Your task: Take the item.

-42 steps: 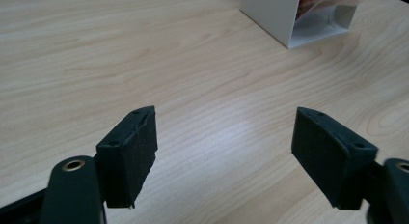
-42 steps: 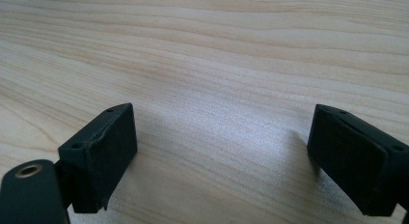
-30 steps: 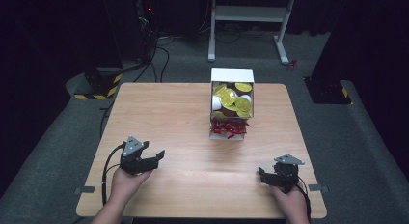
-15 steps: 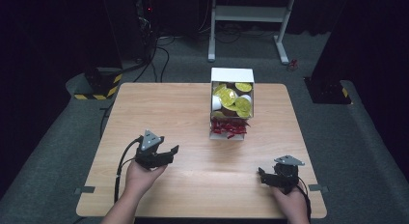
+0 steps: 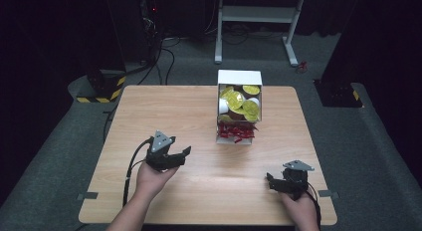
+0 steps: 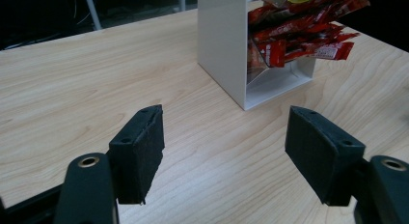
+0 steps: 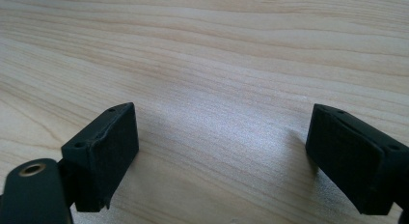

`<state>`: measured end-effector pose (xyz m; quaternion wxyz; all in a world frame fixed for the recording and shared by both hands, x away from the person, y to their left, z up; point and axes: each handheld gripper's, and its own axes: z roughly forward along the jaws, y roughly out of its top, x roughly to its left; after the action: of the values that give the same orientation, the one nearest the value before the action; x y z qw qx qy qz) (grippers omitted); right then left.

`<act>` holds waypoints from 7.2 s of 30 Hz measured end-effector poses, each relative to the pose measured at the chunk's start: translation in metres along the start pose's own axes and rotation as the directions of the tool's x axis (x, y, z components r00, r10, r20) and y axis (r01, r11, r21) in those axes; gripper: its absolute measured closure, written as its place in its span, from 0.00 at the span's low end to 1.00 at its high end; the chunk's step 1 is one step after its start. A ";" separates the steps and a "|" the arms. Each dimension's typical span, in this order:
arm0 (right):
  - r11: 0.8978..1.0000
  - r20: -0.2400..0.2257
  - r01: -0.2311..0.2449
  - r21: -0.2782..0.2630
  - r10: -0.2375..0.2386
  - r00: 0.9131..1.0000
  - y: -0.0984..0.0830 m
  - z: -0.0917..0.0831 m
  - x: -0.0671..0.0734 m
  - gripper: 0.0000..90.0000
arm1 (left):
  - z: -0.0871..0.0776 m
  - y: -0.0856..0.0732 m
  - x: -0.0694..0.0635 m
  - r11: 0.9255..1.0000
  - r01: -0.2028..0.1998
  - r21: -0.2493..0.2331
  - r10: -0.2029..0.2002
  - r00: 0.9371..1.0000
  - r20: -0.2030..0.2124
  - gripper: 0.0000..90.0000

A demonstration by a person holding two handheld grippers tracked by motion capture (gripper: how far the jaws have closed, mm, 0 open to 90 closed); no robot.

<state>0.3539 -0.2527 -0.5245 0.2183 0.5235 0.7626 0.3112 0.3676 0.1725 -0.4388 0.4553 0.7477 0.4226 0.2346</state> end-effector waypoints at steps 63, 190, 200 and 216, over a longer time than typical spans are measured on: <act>1.000 -0.001 -0.002 -0.001 0.002 1.000 0.000 0.000 0.000 0.13 | 0.069 0.048 -0.047 0.999 -0.036 0.016 0.034 0.992 0.122 0.39; 1.000 -0.005 0.004 -0.001 -0.004 1.000 0.000 0.000 0.000 0.13 | 0.031 0.040 -0.052 0.989 -0.020 -0.148 0.044 0.986 0.160 0.96; 1.000 -0.005 0.004 -0.001 -0.004 1.000 0.000 0.000 0.000 0.13 | 0.019 0.042 -0.050 0.984 -0.002 -0.180 0.034 0.984 0.177 0.96; 1.000 -0.005 0.004 -0.001 -0.004 1.000 0.000 0.000 0.000 0.13 | 0.007 0.047 -0.051 0.977 -0.027 -0.214 0.064 0.983 0.172 0.96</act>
<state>0.3537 -0.2523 -0.5244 0.2171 0.5212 0.7639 0.3125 0.3654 0.1151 -0.3987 0.5624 0.7228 0.3356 0.2205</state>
